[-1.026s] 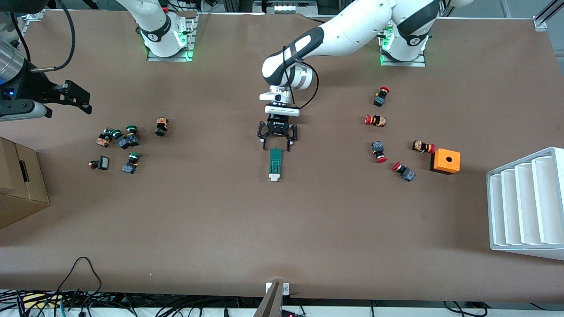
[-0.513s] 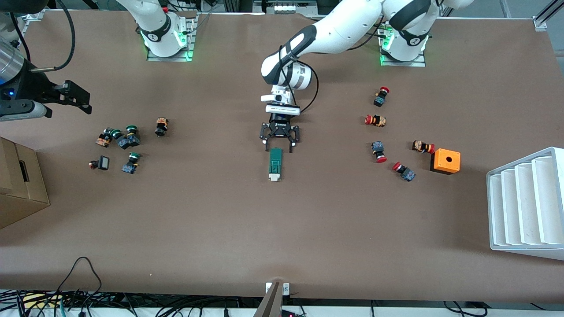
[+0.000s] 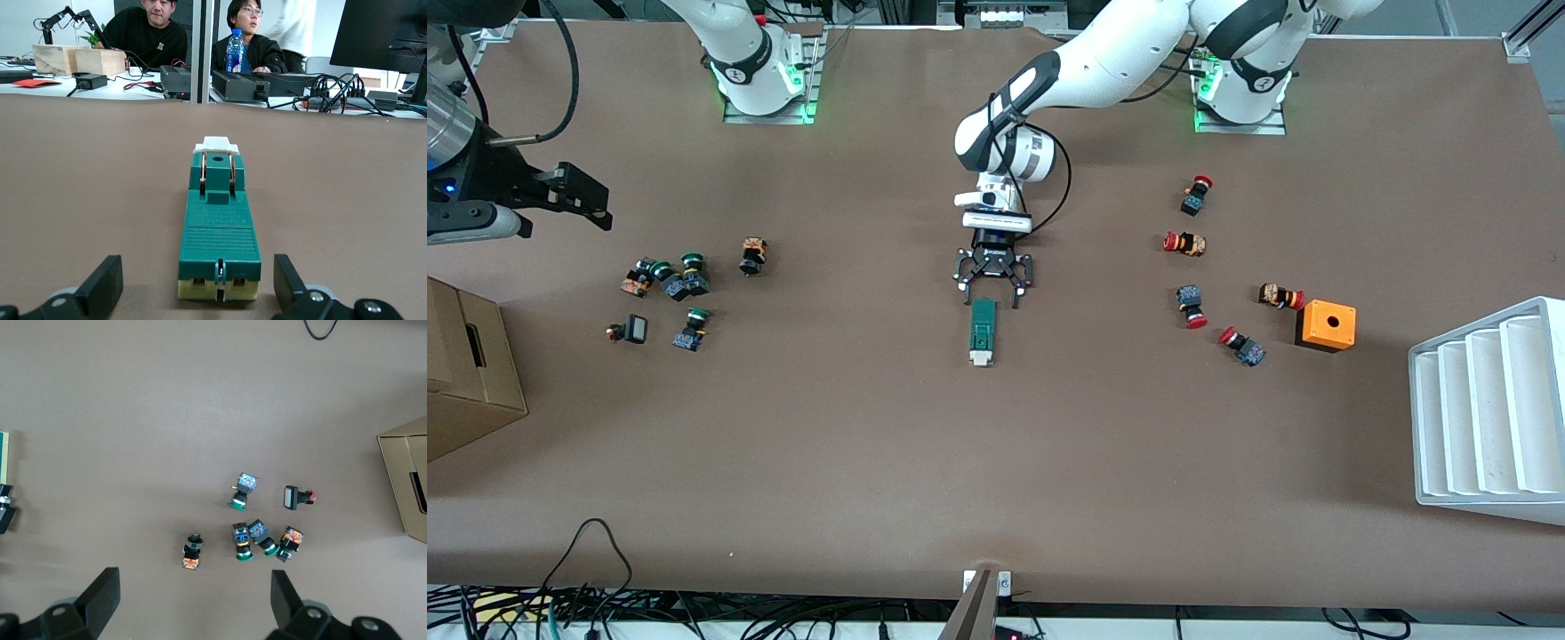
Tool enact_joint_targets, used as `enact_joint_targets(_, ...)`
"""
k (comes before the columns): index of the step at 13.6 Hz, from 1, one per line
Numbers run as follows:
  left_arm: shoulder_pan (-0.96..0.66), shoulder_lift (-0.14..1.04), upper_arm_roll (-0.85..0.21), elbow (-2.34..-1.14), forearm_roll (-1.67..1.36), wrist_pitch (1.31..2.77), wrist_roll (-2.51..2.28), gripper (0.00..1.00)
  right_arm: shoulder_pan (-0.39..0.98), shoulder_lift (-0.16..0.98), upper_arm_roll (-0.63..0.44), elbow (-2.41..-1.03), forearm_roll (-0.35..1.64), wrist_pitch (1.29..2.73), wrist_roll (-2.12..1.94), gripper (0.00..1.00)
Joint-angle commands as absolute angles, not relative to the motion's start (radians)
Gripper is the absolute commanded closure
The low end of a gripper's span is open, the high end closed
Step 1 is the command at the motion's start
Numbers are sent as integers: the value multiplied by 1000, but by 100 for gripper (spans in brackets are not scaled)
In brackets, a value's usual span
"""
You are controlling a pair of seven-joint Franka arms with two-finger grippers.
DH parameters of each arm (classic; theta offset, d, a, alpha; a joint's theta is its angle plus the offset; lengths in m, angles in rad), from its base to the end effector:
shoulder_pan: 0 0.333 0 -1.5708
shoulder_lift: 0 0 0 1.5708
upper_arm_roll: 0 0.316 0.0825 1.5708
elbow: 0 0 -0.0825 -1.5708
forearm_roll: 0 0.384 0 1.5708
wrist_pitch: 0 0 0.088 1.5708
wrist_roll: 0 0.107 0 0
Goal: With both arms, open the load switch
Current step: 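Hold the green switch steady with the left gripper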
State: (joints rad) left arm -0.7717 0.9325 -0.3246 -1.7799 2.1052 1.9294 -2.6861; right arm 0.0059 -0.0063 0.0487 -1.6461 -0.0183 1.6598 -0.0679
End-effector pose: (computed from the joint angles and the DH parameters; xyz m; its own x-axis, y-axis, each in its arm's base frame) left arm 0.3449 -0.5237 0.0557 0.3121 0.0750 0.9471 -0.0291 -0.9957 0.0884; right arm 0.5587 0.0288 0.6001 0.9921 0.1238 0.0187 0.1234 -0.9922 0.0199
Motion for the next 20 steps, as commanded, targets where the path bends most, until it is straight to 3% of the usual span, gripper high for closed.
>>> enact_joint_targets(1,-784,948,-319,-1747,2112,1930,-2665,3,8,6,48,-1617,-32,1641,-78,0)
enact_joint_targets(9,-802,986,-321,-1677,2085,1930,-2643,7,8,6,48,-1617,-32,1641,-78,0)
enact_joint_targets(20,-799,986,-321,-1680,2083,1927,-2652,41,6,6,46,-1617,-32,1643,-78,0)
